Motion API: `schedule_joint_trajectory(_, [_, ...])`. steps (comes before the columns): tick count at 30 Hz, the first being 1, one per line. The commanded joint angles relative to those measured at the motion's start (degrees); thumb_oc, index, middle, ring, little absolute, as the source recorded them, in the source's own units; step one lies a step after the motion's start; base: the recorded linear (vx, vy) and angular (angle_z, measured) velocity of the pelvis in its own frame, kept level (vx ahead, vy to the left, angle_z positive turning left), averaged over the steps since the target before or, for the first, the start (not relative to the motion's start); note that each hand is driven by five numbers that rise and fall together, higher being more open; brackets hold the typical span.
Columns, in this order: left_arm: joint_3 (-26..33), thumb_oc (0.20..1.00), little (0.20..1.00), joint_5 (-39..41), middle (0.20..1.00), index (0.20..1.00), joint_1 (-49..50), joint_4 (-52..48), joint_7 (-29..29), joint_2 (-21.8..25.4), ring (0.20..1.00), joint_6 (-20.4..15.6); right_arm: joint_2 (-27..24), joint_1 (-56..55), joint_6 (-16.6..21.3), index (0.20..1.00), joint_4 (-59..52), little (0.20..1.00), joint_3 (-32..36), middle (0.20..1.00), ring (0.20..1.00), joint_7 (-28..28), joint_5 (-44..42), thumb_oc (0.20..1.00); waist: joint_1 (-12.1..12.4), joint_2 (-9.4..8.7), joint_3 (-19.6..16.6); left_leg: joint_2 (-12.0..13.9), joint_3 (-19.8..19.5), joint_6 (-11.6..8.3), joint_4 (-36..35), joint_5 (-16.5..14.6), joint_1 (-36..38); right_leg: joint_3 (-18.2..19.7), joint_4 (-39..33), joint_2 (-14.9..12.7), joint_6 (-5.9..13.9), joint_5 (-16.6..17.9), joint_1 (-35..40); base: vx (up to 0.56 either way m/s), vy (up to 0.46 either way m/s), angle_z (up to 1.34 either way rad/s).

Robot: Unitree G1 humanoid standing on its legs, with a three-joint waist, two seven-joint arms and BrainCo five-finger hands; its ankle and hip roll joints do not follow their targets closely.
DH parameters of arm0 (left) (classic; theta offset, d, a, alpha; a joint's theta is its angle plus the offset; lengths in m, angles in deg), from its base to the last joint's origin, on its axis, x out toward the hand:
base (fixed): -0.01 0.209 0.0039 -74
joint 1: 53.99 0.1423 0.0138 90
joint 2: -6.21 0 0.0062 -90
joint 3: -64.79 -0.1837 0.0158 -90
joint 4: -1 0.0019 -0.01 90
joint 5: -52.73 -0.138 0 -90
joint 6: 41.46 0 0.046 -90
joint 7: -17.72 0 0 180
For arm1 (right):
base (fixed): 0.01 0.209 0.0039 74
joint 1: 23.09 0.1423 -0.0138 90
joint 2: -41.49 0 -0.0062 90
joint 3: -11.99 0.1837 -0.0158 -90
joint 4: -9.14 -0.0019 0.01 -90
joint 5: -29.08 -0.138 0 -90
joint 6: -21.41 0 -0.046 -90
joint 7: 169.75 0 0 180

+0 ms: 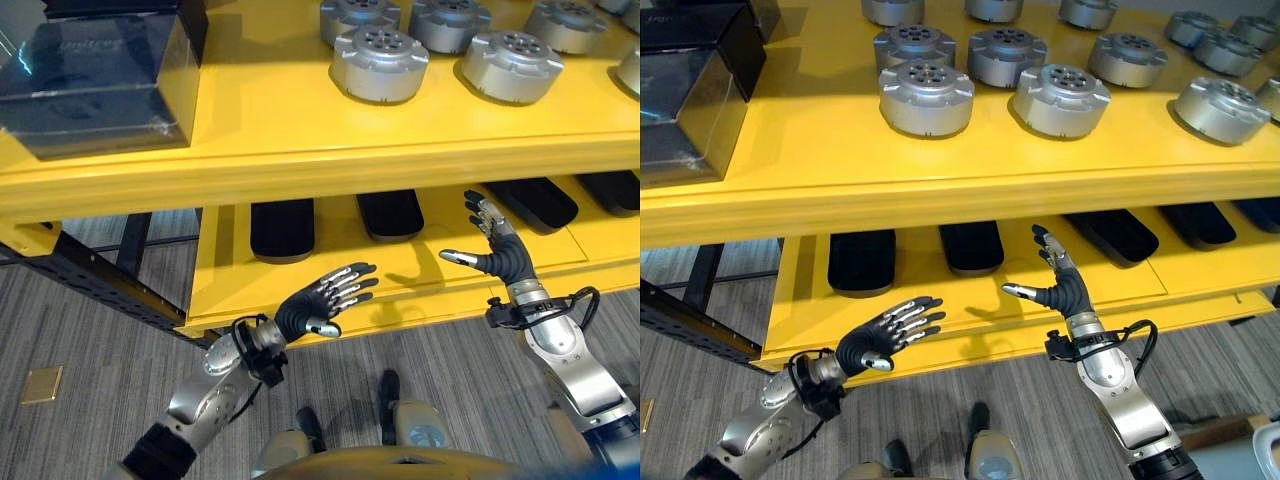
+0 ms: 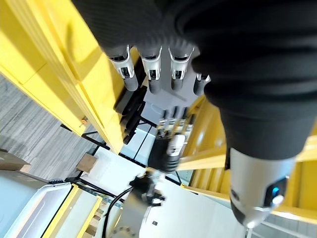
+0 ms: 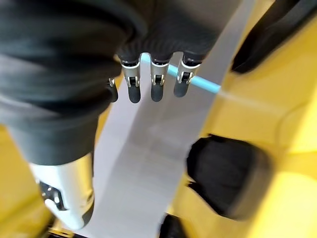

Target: Move parts from the plastic box to the shelf.

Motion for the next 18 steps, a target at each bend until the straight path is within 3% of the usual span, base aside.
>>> schedule_joint_trajectory(1, [2.2, 1.000, 1.000, 3.1, 1.000, 1.000, 3.3, -4.4, 5.5, 0.1, 1.000, -2.9, -0.1, -0.5, 3.7, 1.000, -2.9, 1.000, 2.9, 1.000, 1.000, -0.2, 1.3, 1.000, -0.1, 1.58, -0.5, -3.3, -8.5, 0.50, -0.8, -1.6, 3.9, 4.1, 3.6, 1.1, -0.31, -1.1, 3.8, -0.06, -0.225, 1.03])
schedule_joint_trajectory(4, [1.4, 1.000, 1.000, 3.4, 1.000, 1.000, 3.4, -4.9, 7.5, 0.9, 1.000, -1.5, 1.4, -2.1, 2.2, 1.000, -4.6, 1.000, 3.7, 1.000, 1.000, 0.6, 2.3, 1.000, -0.8, 1.26, -0.5, -1.8, -10.7, 0.59, 1.7, -3.0, 2.7, 11.0, 4.5, -2.4, 0.77, 2.1, 5.0, -0.05, -0.297, 0.71])
schedule_joint_trajectory(7, [1.3, 1.000, 1.000, 2.8, 1.000, 1.000, 3.3, -6.1, 8.3, 2.2, 1.000, -0.5, 0.6, -2.0, 1.1, 1.000, -5.7, 1.000, 3.4, 1.000, 1.000, -2.1, 2.4, 1.000, 0.3, 0.35, -0.3, 0.0, -12.2, -0.13, 3.3, -3.8, 1.4, 12.5, 3.5, -5.3, 1.81, 4.8, 5.5, -0.12, -0.470, 0.61])
schedule_joint_trajectory(9, [0.9, 1.000, 1.000, 2.4, 1.000, 1.000, 2.8, -6.5, 8.7, 2.5, 1.000, -0.5, -0.2, -1.0, 0.9, 1.000, -5.9, 1.000, 2.7, 1.000, 1.000, -2.1, 1.5, 1.000, 0.8, -0.04, 0.1, 1.6, -12.8, -1.28, 3.4, -3.5, 0.9, 12.1, 2.5, -4.9, 2.31, 2.6, 5.7, -0.13, -0.416, 0.29])
schedule_joint_trajectory(13, [0.5, 1.000, 1.000, 1.2, 1.000, 1.000, 1.4, -6.4, 7.0, 2.1, 1.000, -0.1, -2.1, 2.1, 0.8, 1.000, -5.3, 1.000, 1.5, 1.000, 1.000, -2.5, 1.5, 1.000, 2.5, -1.25, 0.1, 5.5, -10.3, -4.53, 2.8, -0.8, 0.3, 4.4, -2.1, -4.0, 2.54, -4.4, 9.0, -0.15, -0.484, -0.12])
schedule_joint_trajectory(14, [1.0, 1.000, 1.000, 1.7, 1.000, 1.000, 1.2, -6.8, 5.5, 1.4, 1.000, 0.0, -3.1, 4.3, 1.1, 1.000, -4.4, 1.000, 0.8, 1.000, 1.000, -3.5, 1.7, 1.000, 3.4, -1.47, 0.0, 7.5, -7.4, -6.26, 1.1, 1.3, 1.3, -0.9, -3.8, -3.7, 1.95, -5.7, 10.1, -0.11, -0.373, -0.87])
schedule_joint_trajectory(18, [1.3, 1.000, 1.000, 2.0, 1.000, 1.000, 0.4, -6.4, 4.0, -0.3, 1.000, 0.1, -4.8, 6.8, 0.7, 1.000, -4.4, 1.000, 0.1, 1.000, 1.000, -2.9, 2.6, 1.000, 3.7, -1.03, 0.0, 10.8, -5.3, -8.55, -0.6, 5.0, 0.8, -4.8, -2.7, -2.0, -0.23, -8.1, 10.4, -0.11, -0.382, -0.56])
